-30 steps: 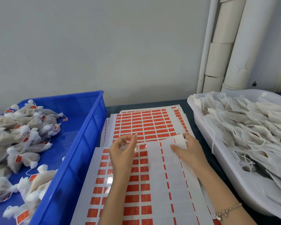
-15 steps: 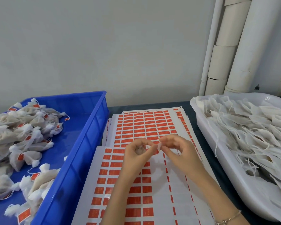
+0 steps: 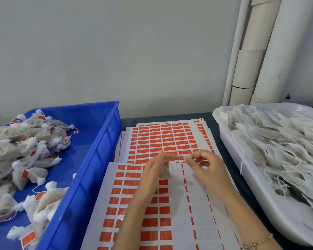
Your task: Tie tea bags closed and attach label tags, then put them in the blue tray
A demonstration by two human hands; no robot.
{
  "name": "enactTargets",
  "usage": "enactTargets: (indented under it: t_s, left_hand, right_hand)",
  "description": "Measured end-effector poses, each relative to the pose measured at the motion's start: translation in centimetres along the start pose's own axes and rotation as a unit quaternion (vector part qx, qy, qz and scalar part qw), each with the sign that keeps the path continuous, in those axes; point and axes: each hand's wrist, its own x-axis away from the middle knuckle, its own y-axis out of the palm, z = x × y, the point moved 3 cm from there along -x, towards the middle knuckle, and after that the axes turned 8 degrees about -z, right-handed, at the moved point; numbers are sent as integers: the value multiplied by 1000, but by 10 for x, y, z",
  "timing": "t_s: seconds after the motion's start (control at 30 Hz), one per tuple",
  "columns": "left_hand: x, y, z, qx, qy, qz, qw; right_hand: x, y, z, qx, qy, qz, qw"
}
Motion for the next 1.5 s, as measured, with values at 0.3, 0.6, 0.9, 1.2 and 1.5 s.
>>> enactTargets:
  t_s: [0.3,0.6,0.9,1.2,1.5]
  left_hand:
    - [-6,-4,0,-10,9,-10,1000]
    - [-2,-2,-10,-15,-15,9,1000]
    - [-2,-4,-8,-12,11,48,999]
    - [-1,-2,-7,-55,3,16,998]
    - [2,14,0,-50,40,-46,997]
  right_hand:
    - [-3,9,-8,-122,17,-144,982]
    - [6,21,-3,-58,56,-226,971]
    - [0,3,-6,-233,74,-203,948]
    - [-7,-2,2,-229,89,-140,959]
    - [-11,3,3,-174,94,-98,975]
